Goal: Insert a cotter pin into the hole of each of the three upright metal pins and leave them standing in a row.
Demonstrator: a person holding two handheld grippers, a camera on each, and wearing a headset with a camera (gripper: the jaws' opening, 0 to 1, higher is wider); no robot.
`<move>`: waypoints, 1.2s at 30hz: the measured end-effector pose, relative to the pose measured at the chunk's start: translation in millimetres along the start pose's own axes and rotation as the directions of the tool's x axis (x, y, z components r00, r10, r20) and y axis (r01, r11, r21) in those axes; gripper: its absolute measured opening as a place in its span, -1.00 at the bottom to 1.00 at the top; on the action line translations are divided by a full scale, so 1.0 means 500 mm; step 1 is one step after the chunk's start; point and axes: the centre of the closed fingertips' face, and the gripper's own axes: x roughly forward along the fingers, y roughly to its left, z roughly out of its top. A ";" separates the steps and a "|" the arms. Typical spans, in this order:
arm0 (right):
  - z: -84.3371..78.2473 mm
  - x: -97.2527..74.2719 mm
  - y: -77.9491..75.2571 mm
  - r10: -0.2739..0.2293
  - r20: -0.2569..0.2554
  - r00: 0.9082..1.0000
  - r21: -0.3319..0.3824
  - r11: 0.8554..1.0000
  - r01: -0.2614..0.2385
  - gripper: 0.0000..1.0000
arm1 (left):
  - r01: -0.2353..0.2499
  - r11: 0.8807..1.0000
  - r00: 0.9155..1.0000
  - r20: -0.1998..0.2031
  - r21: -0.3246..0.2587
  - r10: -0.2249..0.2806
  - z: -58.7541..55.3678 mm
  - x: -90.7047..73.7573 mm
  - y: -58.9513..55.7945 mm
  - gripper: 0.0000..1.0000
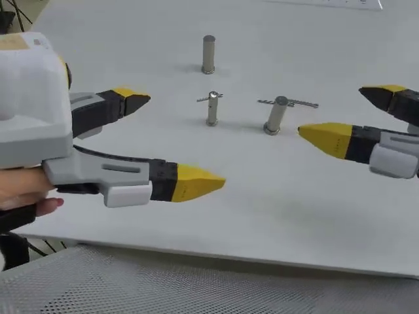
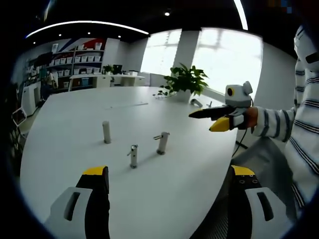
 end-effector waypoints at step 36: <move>-0.086 -0.023 0.042 -0.087 -0.088 0.992 0.199 0.974 0.103 0.93 | -0.070 0.996 0.998 -0.008 -0.050 0.069 0.039 0.005 0.112 0.97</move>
